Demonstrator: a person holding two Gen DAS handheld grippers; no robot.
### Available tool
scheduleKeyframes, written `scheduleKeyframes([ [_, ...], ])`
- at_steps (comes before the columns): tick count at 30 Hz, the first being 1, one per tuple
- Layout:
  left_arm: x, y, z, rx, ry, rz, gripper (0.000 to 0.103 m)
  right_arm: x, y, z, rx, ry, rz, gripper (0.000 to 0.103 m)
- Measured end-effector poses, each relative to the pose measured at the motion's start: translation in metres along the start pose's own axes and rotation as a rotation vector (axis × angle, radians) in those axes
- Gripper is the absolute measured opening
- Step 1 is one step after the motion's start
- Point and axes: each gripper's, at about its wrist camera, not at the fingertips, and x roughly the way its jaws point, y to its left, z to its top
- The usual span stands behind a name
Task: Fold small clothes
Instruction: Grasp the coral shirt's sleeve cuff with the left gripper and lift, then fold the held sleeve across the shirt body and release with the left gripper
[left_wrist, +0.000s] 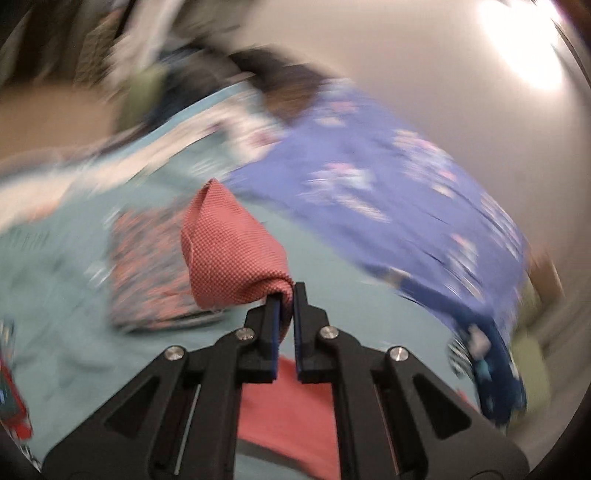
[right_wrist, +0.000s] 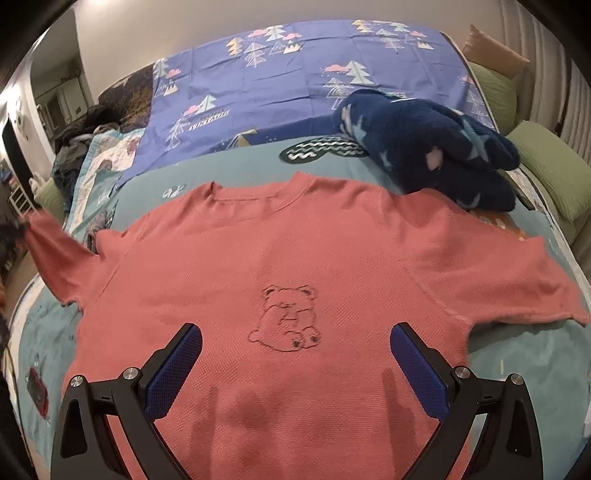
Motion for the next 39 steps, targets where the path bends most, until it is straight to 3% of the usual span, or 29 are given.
scheduleKeyframes([
  [5, -0.028, -0.134, -0.046, 0.33, 0.011, -0.208, 0.007, -0.007, -0.029, -0.001, 0.072, -0.003, -0.022, 0.103],
  [9, -0.022, -0.206, -0.115, 0.513, 0.146, -0.362, 0.007, -0.013, -0.05, -0.005, 0.118, 0.003, -0.023, 0.103],
  [11, -0.015, -0.225, -0.146, 0.589, 0.213, -0.387, 0.014, -0.016, -0.057, -0.006, 0.128, 0.0, -0.016, 0.103],
  [12, -0.013, -0.231, -0.164, 0.632, 0.253, -0.397, 0.024, -0.017, -0.06, -0.007, 0.128, -0.003, -0.01, 0.103],
  [13, -0.012, -0.234, -0.174, 0.66, 0.279, -0.402, 0.035, -0.018, -0.062, -0.007, 0.126, -0.004, -0.001, 0.103],
  [14, -0.014, -0.233, -0.18, 0.684, 0.294, -0.406, 0.04, -0.019, -0.063, -0.008, 0.124, -0.004, 0.004, 0.103],
  [18, -0.031, -0.206, -0.169, 0.667, 0.223, -0.368, 0.062, -0.016, -0.065, -0.006, 0.114, 0.01, 0.073, 0.102],
  [21, -0.037, -0.174, -0.155, 0.62, 0.173, -0.274, 0.065, -0.007, -0.062, 0.0, 0.128, 0.033, 0.164, 0.1],
  [28, -0.017, -0.097, -0.129, 0.5, 0.194, -0.056, 0.065, 0.032, -0.065, 0.014, 0.263, 0.15, 0.341, 0.088],
  [33, -0.003, -0.094, -0.141, 0.463, 0.236, -0.066, 0.065, 0.045, -0.051, 0.025, 0.298, 0.184, 0.311, 0.088],
  [35, 0.0, -0.111, -0.15, 0.504, 0.245, -0.101, 0.065, 0.05, -0.038, 0.032, 0.306, 0.194, 0.273, 0.088],
  [39, -0.003, -0.152, -0.171, 0.638, 0.231, -0.149, 0.065, 0.072, -0.007, 0.042, 0.278, 0.234, 0.099, 0.088],
])
